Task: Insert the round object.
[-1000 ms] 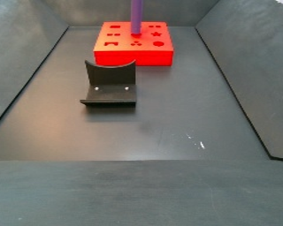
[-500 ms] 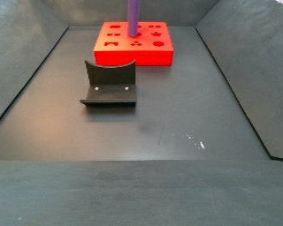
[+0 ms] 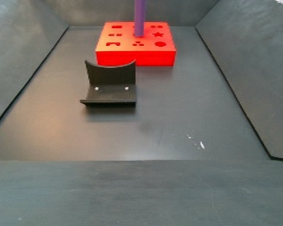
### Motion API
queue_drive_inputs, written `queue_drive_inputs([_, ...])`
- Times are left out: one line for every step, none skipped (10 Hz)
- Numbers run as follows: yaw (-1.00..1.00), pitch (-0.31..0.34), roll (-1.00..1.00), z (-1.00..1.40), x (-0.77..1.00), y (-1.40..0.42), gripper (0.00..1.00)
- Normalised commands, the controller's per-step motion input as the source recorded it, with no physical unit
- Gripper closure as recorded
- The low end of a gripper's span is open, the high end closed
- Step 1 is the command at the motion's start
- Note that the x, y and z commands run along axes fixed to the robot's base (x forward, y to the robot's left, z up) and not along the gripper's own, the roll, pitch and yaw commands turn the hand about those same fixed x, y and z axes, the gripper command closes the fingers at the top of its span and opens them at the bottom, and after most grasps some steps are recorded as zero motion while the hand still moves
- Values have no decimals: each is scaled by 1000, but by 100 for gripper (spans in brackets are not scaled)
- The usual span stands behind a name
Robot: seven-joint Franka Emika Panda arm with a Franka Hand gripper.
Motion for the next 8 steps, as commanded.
queue_drive_inputs([-6,44,93,-526,200,-86,100])
queue_drive_inputs([-20,4,187,-597,126,-86,100])
queue_drive_inputs([0,0,173,-660,69,-34,100])
queue_drive_inputs([0,-43,147,-737,29,-11,100])
queue_drive_inputs([0,-79,144,-774,9,-31,100])
queue_drive_inputs([0,-84,143,-723,0,-40,100])
queue_drive_inputs([0,0,66,-169,0,0,100])
queue_drive_inputs([0,0,0,0,0,0,100])
